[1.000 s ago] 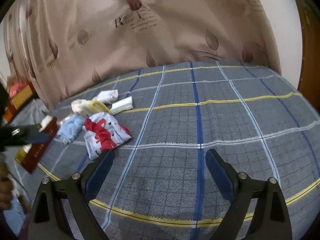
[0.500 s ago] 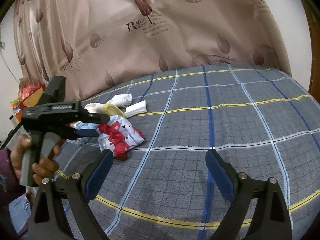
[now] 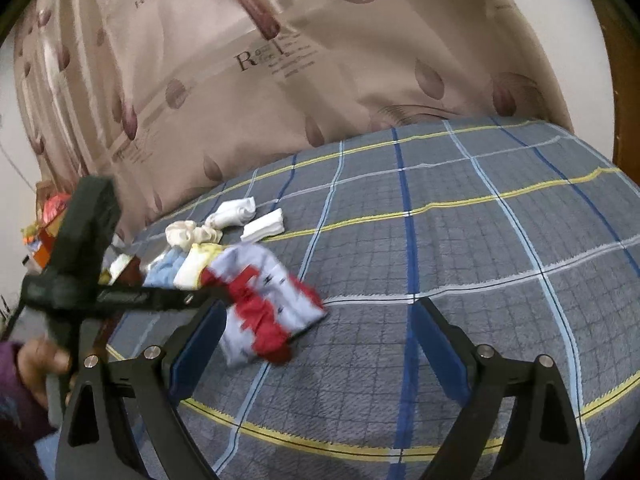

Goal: Organize soft objects
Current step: 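Carry the bib to the tin with the left gripper while the right grasps the yellow-edged towel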

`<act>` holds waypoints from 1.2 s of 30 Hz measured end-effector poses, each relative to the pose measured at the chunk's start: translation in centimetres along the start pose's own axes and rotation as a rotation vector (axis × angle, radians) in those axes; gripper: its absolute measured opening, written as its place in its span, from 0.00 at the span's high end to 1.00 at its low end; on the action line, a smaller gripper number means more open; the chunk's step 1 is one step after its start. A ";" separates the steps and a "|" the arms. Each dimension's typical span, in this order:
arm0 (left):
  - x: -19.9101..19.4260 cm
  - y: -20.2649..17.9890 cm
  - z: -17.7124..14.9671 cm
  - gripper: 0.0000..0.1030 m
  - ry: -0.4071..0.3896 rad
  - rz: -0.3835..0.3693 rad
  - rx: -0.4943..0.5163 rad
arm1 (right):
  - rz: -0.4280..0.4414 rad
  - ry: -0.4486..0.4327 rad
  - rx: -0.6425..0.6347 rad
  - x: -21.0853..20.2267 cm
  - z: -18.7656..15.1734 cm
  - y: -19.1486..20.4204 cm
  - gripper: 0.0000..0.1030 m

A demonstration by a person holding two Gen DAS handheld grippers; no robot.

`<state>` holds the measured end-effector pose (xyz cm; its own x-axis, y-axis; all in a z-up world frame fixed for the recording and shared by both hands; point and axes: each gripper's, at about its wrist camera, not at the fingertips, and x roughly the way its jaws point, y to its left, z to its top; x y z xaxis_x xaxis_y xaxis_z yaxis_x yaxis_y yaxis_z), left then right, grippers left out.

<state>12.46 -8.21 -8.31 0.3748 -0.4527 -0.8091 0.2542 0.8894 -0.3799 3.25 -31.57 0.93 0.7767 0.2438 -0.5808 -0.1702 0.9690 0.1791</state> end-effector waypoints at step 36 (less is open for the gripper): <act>-25.0 8.7 -15.2 0.91 -0.351 0.052 -0.322 | 0.061 0.336 -0.124 15.5 1.8 14.4 0.09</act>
<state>-8.20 11.84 1.77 0.6721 -0.3519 -0.6516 -0.0413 0.8607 -0.5074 13.88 -13.91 -4.08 0.5236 0.2807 -0.8044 -0.2979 0.9449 0.1358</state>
